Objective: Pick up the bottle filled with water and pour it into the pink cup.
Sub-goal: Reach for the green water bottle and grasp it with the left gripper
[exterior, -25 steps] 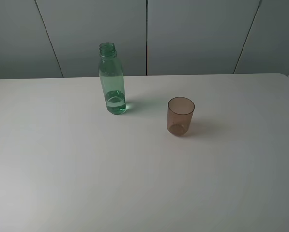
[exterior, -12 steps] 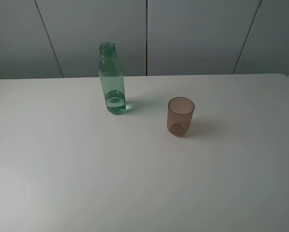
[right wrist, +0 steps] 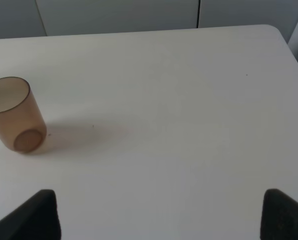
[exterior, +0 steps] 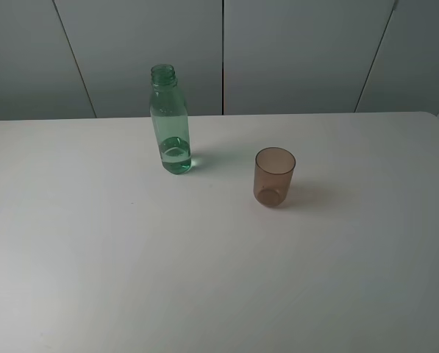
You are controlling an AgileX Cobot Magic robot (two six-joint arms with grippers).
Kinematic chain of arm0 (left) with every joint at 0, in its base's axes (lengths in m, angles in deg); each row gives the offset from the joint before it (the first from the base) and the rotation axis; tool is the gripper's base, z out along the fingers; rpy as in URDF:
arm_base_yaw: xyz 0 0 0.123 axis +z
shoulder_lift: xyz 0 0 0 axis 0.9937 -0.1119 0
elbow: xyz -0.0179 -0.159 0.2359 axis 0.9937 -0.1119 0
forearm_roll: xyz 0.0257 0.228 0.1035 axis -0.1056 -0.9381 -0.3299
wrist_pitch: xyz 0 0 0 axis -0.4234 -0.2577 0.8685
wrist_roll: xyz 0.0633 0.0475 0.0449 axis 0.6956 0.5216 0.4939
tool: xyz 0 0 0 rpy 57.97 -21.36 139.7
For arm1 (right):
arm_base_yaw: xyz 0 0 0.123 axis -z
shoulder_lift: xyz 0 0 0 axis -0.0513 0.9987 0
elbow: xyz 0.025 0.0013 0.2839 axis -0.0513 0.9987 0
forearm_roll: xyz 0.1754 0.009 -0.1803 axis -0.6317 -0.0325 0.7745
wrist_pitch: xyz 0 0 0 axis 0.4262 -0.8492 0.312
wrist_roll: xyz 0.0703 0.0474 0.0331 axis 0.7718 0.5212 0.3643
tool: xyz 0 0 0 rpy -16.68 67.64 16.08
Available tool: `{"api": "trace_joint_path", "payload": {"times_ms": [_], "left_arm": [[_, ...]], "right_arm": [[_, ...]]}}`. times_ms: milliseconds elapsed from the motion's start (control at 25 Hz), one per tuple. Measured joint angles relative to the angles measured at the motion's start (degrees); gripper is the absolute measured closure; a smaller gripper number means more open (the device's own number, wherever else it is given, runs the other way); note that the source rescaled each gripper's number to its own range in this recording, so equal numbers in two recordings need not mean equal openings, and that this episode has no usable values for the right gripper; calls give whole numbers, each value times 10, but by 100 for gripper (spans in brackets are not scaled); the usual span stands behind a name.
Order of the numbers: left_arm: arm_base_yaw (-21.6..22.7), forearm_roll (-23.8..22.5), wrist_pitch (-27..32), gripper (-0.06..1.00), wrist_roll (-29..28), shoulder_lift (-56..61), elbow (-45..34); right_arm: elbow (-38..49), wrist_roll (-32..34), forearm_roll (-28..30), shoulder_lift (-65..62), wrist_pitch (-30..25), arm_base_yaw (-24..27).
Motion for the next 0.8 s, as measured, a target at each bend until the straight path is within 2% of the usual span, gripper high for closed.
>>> {"api": "trace_joint_path", "payload": {"times_ms": [160,360,480,720,800], "left_arm": [[-7,50,-61,-6,105,-38,-30],[-7,151,-176,-6,224,-67,-97],[-7,208,-223,-6,296,-93,-108],[-7,290,-292,-6,377,-196,-111],[-17,338,-313,-6,419,-232,-111]], "right_arm": [[0,0,0,0,0,0],[0,0,0,0,0,0],[0,0,0,0,0,0],[0,0,0,0,0,0],[0,0,0,0,0,0]]}}
